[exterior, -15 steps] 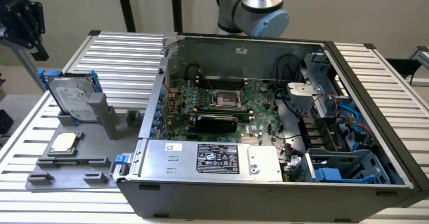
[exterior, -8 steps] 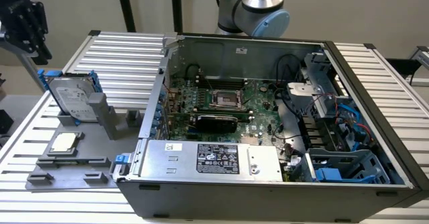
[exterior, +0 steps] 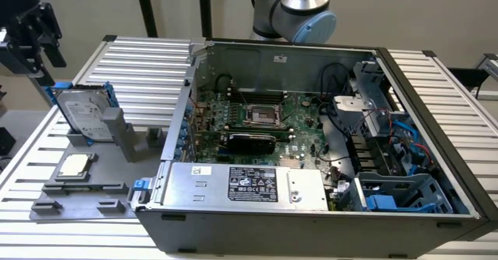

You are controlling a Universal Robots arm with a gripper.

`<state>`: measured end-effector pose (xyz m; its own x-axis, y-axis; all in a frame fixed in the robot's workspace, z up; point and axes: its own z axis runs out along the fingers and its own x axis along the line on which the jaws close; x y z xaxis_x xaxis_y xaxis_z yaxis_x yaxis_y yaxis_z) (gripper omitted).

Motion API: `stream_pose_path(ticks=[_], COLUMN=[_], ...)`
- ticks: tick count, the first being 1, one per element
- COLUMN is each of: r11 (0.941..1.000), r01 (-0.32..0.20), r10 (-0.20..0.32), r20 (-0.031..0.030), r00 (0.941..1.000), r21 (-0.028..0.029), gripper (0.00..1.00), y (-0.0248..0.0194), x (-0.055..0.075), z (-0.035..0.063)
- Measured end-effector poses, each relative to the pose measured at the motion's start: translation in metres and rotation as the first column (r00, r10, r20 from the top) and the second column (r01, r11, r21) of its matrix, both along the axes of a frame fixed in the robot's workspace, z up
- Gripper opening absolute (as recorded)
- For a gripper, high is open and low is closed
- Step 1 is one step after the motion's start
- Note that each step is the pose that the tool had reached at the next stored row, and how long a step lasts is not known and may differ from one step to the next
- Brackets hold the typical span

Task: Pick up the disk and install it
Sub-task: 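Pick up the disk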

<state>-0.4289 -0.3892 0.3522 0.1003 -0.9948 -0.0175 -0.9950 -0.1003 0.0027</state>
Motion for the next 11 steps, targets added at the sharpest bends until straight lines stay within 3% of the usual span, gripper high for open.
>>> stream_pose_path(ticks=[1, 11], r11=[1.0, 0.9999], r01=[-0.003, -0.016], r10=[0.003, 0.016], r20=[0.0, 0.0], r00=[1.0, 0.9999], r21=[-0.0001, 0.0], gripper=[0.6, 0.6], y=[0.0, 0.0023], x=[0.0, 0.0], z=[-0.0018, -0.02])
